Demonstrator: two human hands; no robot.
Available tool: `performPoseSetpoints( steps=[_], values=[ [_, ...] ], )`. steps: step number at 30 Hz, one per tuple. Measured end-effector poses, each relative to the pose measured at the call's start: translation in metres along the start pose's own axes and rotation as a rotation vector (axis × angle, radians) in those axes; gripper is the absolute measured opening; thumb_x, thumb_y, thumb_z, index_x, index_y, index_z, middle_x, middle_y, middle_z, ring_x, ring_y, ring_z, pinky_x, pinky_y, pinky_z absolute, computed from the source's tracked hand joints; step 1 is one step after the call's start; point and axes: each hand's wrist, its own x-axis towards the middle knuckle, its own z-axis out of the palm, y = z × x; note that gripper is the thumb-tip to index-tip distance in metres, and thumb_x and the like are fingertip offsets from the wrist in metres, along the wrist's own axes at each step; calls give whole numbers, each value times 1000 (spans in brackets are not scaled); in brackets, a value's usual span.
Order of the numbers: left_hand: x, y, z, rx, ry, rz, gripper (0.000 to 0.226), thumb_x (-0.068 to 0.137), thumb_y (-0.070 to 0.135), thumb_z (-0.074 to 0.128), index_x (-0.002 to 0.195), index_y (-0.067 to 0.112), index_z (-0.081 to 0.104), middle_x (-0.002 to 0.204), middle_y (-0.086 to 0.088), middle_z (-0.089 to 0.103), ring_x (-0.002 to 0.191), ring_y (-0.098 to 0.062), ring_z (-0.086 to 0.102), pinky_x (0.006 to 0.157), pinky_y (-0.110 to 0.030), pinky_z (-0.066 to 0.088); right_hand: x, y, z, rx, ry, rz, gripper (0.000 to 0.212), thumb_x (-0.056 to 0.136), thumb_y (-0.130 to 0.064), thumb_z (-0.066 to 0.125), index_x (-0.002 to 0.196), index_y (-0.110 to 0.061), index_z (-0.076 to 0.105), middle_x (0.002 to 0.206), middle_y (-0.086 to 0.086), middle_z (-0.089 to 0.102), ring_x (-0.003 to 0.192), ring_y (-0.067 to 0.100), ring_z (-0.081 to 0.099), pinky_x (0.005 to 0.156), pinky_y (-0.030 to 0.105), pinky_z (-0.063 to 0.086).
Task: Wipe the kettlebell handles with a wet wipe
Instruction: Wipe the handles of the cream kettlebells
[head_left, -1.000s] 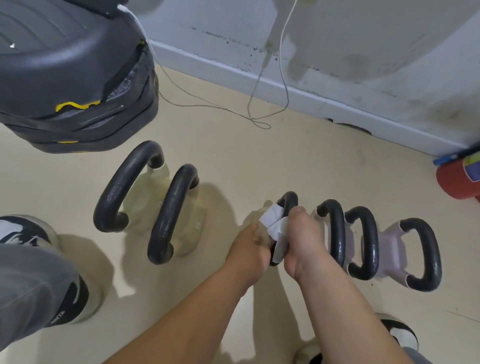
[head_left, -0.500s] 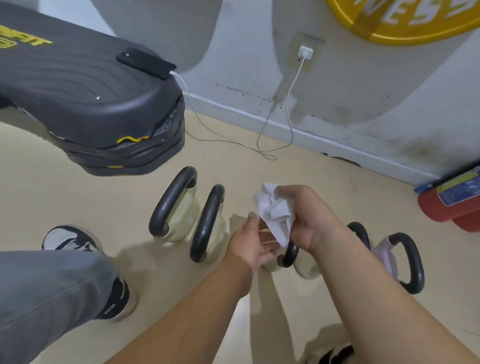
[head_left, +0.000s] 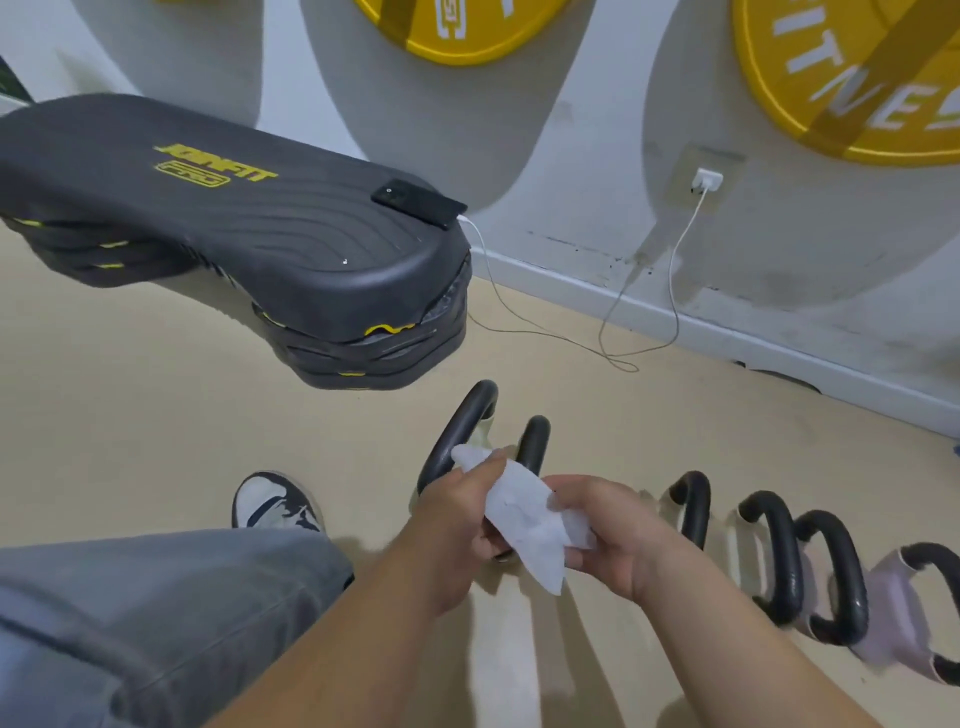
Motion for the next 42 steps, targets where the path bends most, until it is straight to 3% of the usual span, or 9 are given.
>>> performPoseSetpoints(
  steps=[3, 7, 11, 15, 22, 26, 33, 37, 42],
  values=[
    [1, 0, -11, 41, 66, 30, 40, 93, 47, 65, 121, 17, 61, 105, -14, 77, 99, -33, 74, 101, -57, 51, 6, 9, 13, 4, 13, -16, 25, 88, 0, 65, 111, 1, 73, 112, 20, 77, 89, 32, 78, 63, 36, 62],
    [3, -3, -23, 209, -56, -130, 55, 80, 65, 70, 120, 26, 71, 113, -3, 76, 99, -21, 73, 95, -40, 56, 9, 6, 26, -7, -119, -60, 23, 95, -5, 66, 116, 2, 73, 110, 20, 78, 102, 35, 77, 89, 50, 63],
    [9, -13, -43, -6, -77, -176, 56, 92, 55, 62, 137, 22, 58, 128, -11, 69, 120, -30, 66, 109, -50, 45, 19, 7, 28, -89, -62, -73, 25, 93, -6, 72, 114, 9, 71, 103, 23, 79, 98, 40, 77, 84, 49, 64],
    [17, -13, -52, -150, 181, -170, 37, 102, 33, 56, 127, 7, 62, 109, -15, 76, 90, -27, 74, 68, -35, 60, 18, 6, 23, -205, -53, -25, 23, 95, -14, 74, 107, 5, 70, 85, 24, 77, 65, 36, 74, 53, 34, 59],
    [23, 6, -63, 189, 453, 112, 25, 92, 41, 67, 91, 16, 71, 88, -6, 74, 80, -24, 71, 74, -35, 59, 34, 2, -1, -55, 214, -5, 24, 101, -28, 59, 91, -7, 66, 54, 8, 55, 42, 19, 43, 41, 25, 29],
    [20, 7, -47, 438, 456, 182, 34, 83, 45, 74, 82, 11, 67, 70, 0, 64, 60, -16, 58, 55, -25, 46, 50, 18, 1, 40, 270, -28, 16, 101, -20, 57, 100, -6, 64, 73, 11, 61, 59, 24, 56, 50, 32, 47],
    [37, -12, -23, 595, 384, 112, 48, 92, 49, 61, 52, 24, 52, 48, 15, 53, 44, -2, 48, 56, -24, 42, 91, 30, 4, -104, 298, -85, 16, 94, -24, 75, 106, -18, 67, 114, 10, 67, 105, 28, 65, 90, 46, 61],
    [51, -16, -21, 626, 381, -20, 48, 96, 60, 44, 110, 20, 68, 98, -3, 70, 92, -21, 67, 87, -37, 56, 107, 21, -4, -223, 280, -72, 64, 80, -33, 88, 134, -23, 57, 121, 6, 62, 92, 17, 65, 95, 47, 59],
    [63, -20, -18, 767, 351, -10, 38, 104, 45, 37, 94, 16, 60, 86, 1, 62, 80, -16, 61, 72, -32, 49, 118, 33, 0, -224, 194, -11, 67, 81, -16, 85, 140, -22, 53, 112, 10, 71, 87, 20, 68, 85, 44, 63]
  ],
)
